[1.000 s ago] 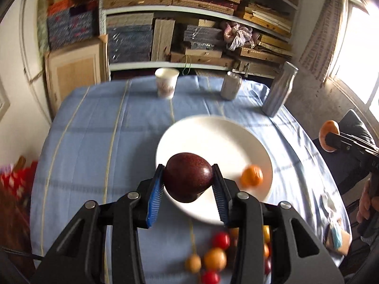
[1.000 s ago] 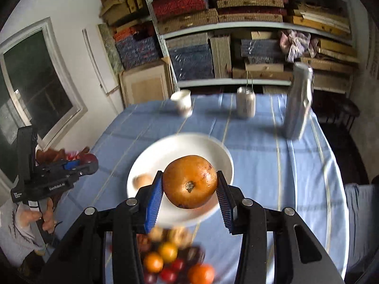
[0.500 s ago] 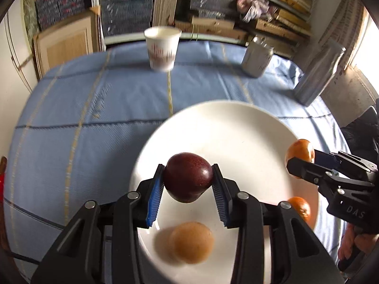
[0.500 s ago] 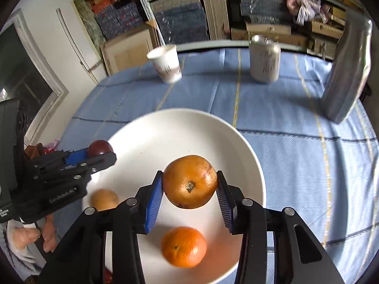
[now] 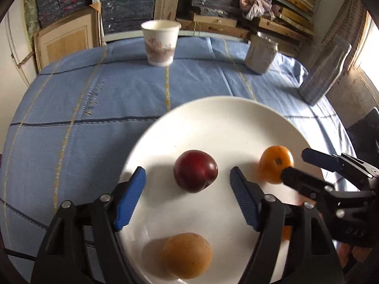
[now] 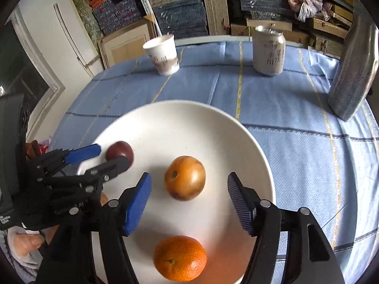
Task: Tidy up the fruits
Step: 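Lower both held fruits onto the white plate and open both grippers, then withdraw both open grippers from the plate toward the fruit cluster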
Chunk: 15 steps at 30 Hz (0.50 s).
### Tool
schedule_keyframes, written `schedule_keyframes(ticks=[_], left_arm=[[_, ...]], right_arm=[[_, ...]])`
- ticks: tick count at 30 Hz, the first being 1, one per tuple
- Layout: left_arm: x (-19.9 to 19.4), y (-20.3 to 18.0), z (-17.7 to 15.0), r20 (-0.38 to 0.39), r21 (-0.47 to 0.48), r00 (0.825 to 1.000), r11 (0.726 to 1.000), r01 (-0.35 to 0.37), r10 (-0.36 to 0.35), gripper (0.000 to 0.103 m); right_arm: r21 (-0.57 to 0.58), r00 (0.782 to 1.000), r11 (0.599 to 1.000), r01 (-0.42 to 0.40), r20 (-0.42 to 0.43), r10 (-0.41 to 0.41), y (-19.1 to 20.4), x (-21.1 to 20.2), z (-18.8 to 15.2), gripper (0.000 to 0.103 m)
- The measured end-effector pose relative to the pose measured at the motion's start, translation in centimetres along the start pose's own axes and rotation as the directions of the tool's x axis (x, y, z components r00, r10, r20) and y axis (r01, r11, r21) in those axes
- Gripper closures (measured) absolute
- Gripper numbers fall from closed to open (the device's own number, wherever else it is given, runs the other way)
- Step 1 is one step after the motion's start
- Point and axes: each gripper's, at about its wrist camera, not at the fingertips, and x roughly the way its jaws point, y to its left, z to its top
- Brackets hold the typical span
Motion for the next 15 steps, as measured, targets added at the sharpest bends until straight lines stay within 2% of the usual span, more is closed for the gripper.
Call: schedule_keyframes(ticks=[9,12,15], left_arm=[[-6.6,1.0,-0.3,0.080,-0.023,0.997,1.000,-0.011,0.013,0.027],[-9.2,0.8,-1.3,0.101,-0.013,0.995,1.000,-0.016,0.017,0.024],[-11.4,0.4,-3.0,0.119,-0.004,0.993,1.000,-0.020,0.021,0.017]], right_arm=[[-0.028,0.982,1.000,0.010,0.190,-0.004,1.0,-8.9,1.5,0.034],[-0.040,0.970,0.999,0.011,0.243,0.000,1.5,-12.3,1.1,0.032],[-0.042,0.963,0.999,0.006,0.270,0.006,1.9,-14.6,0.2,0.029]])
